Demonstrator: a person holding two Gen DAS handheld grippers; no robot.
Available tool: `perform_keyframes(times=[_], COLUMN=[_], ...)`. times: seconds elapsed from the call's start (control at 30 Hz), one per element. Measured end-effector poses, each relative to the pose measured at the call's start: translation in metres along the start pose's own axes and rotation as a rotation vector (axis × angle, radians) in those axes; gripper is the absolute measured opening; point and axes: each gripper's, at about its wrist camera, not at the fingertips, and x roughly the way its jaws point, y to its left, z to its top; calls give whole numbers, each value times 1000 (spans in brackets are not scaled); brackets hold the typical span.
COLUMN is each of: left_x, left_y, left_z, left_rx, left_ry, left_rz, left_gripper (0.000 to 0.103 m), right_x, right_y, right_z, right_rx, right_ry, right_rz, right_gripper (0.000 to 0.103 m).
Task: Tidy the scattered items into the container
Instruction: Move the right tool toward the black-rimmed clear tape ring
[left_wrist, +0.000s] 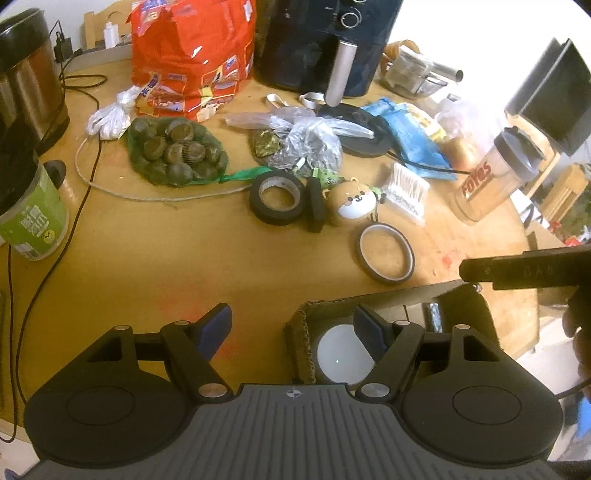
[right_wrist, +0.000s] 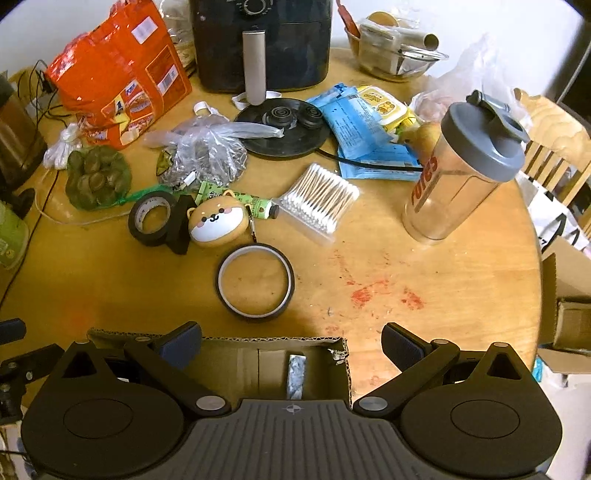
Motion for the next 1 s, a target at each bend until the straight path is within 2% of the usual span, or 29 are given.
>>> perform_keyframes(times=[0.43, 0.63, 1.0], left_x=[-1, -1, 5], left_y=[2, 0, -2], left_z=[-4, -7, -7], left_rx=[-11, -20, -51], left_ry=[-6, 8, 31], left_rz=[-11, -3, 8], left_gripper=[72, 72, 73], right_x=[20, 38, 83], right_y=[5, 0, 0], right_z=[14, 24, 44], right_rx=[-72, -92, -97], right_ry=[14, 33, 142], right_rz=[-21, 30, 144], right_gripper=[103, 103, 103])
